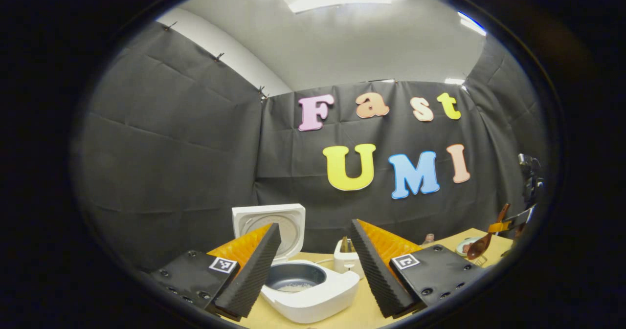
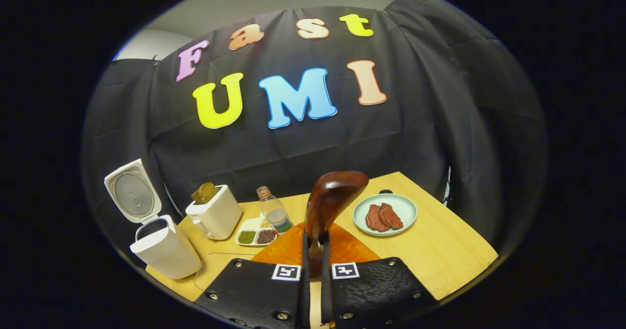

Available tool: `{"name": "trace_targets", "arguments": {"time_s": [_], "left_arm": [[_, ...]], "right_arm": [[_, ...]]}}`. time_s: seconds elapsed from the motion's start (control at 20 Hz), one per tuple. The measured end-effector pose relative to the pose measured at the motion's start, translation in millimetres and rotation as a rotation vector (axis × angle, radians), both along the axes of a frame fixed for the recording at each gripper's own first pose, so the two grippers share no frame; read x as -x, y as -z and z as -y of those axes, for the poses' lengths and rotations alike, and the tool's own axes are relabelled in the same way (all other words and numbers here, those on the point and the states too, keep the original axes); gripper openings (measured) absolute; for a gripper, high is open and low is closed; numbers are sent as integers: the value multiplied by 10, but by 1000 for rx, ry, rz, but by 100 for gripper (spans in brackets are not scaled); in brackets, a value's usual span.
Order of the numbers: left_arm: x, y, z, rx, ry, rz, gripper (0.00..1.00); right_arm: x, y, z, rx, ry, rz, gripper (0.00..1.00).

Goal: Close the left gripper, press the button to open the rice cooker; take a wooden spoon from the chopstick holder with the right hand, scoop a spoonful of rice and pour it into the rice cooker, then put the wooden spoon back into the chopstick holder.

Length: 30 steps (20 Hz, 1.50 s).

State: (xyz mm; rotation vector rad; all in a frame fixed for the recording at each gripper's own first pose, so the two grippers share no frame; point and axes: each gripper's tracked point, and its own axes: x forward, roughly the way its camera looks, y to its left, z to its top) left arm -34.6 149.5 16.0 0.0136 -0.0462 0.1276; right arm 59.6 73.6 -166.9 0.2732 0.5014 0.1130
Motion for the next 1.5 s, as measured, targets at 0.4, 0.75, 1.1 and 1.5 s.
{"name": "trace_targets", "arguments": {"time_s": [0.4, 0.75, 1.1, 1.5], "left_arm": [[20, 134, -404, -3, -16, -18, 99], [68, 234, -735, -25, -47, -43, 99], [122, 338, -956, -37, -79, -65, 97], [142, 371, -1019, -27, -84, -73, 99]], "right_arm": [[144, 215, -784, 5, -122, -17, 9], [205, 693, -1178, 113, -187, -60, 9], [249, 1130, -1322, 311, -233, -74, 9], [369, 1248, -1729, 262, -293, -99, 9]]}}
